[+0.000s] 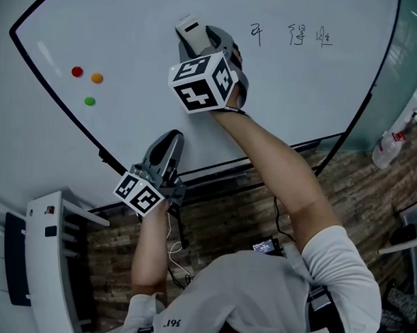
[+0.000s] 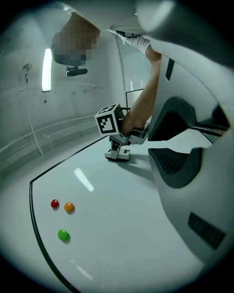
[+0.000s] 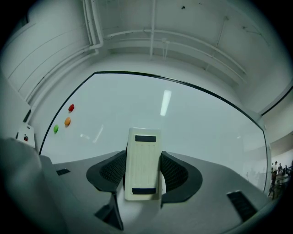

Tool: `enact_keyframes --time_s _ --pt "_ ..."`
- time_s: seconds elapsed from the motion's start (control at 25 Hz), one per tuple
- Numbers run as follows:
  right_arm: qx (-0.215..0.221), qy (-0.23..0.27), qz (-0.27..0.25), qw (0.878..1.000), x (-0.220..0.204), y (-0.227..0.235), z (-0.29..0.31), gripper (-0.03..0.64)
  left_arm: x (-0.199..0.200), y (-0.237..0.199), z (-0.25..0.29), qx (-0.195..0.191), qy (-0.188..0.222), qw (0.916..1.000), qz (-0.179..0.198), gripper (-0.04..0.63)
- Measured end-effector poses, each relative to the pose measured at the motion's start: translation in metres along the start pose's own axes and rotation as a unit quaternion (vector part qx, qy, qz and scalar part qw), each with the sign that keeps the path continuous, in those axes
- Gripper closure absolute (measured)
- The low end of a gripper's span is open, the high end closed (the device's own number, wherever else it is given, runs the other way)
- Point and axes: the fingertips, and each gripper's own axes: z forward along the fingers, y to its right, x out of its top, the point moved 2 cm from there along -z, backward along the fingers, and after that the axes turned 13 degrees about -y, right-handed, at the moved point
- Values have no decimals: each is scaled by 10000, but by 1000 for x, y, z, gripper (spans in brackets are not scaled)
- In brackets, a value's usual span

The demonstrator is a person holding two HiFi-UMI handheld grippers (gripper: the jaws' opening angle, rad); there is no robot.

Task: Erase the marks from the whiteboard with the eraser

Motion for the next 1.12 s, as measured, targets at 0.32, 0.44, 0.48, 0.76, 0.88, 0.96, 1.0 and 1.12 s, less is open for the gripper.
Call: enact_keyframes --time_s 0.32,0.44,0.48,0.76,0.88,0.96,1.0,1.12 --pt "19 -51 16 10000 -11 20 0 367 -3 4 11 96 52 9999 -35 554" --pt "1 -95 30 10000 -17 31 -1 367 -5 10 22 54 23 10000 -24 554" --pt "-3 -104 30 9999 -19 35 -1 367 -5 12 26 36 9 10000 -18 554" --pt "32 -136 12 9999 -29 56 -2 367 -10 24 47 -7 -89 10000 -1 554" --pt "13 -137 1 9999 -33 64 -3 367 -12 26 54 -8 -111 9999 -2 554" --pt "2 -139 -11 9999 -36 69 -4 367 -14 28 58 -19 -118 9999 -4 554" --pt "-1 -144 -16 9999 -38 72 -4 365 -15 30 61 -30 -125 9999 -5 554" --pt "-2 -170 -29 9999 -43 82 -3 367 -19 33 71 -62 -161 9998 -19 554"
